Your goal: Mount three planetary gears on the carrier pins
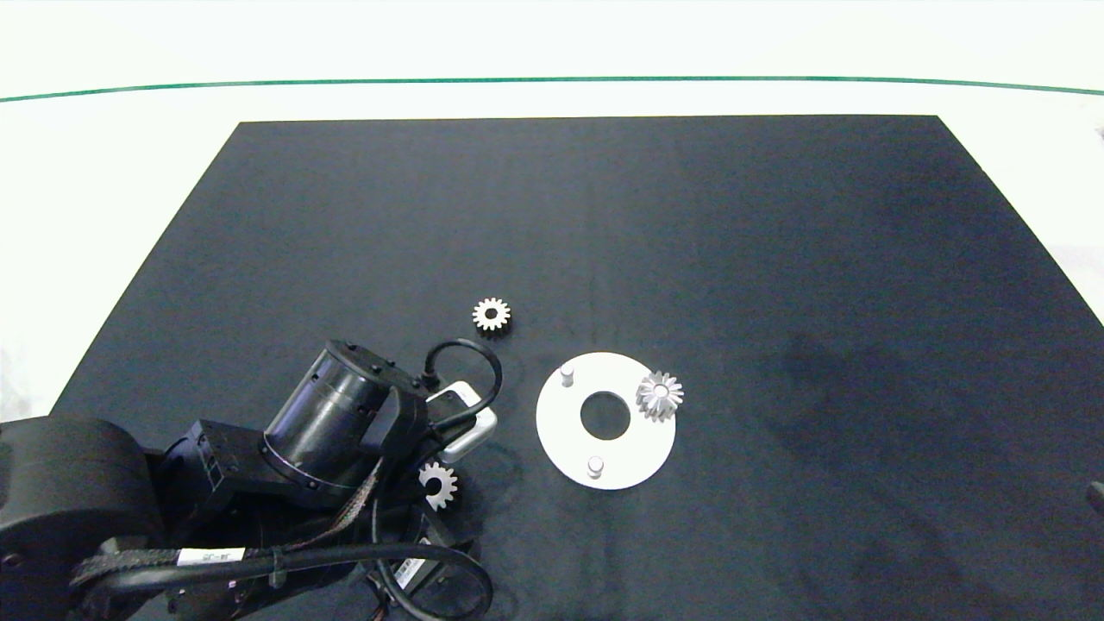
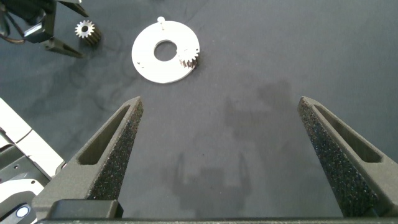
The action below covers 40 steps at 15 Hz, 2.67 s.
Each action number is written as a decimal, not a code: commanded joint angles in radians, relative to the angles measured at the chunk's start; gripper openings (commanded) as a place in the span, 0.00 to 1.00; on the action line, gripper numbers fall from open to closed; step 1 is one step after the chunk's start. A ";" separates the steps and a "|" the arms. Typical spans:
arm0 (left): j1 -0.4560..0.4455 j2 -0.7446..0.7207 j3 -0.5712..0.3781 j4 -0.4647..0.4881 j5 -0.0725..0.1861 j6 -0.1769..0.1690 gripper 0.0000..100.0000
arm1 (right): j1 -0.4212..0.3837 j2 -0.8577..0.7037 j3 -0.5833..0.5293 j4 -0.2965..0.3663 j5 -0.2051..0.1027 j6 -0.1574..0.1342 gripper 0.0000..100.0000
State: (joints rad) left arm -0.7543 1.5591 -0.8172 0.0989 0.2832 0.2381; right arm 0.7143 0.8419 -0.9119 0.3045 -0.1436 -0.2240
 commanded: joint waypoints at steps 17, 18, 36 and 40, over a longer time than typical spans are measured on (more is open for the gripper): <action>-0.002 0.032 -0.002 -0.068 0.004 0.004 0.53 | 0.002 -0.010 0.001 0.002 -0.001 -0.009 1.00; 0.001 0.027 0.001 -0.067 0.004 0.004 0.51 | 0.002 -0.012 0.001 0.002 -0.001 -0.009 1.00; -0.054 0.022 -0.079 -0.004 0.005 -0.017 0.19 | 0.002 -0.023 0.001 0.002 -0.001 -0.011 1.00; -0.137 0.052 -0.174 0.054 0.005 -0.028 0.19 | 0.002 -0.032 -0.001 0.002 -0.001 -0.018 1.00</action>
State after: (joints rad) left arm -0.8711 1.5951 -0.9649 0.1504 0.2862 0.2100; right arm 0.7157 0.8123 -0.9121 0.3049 -0.1436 -0.2423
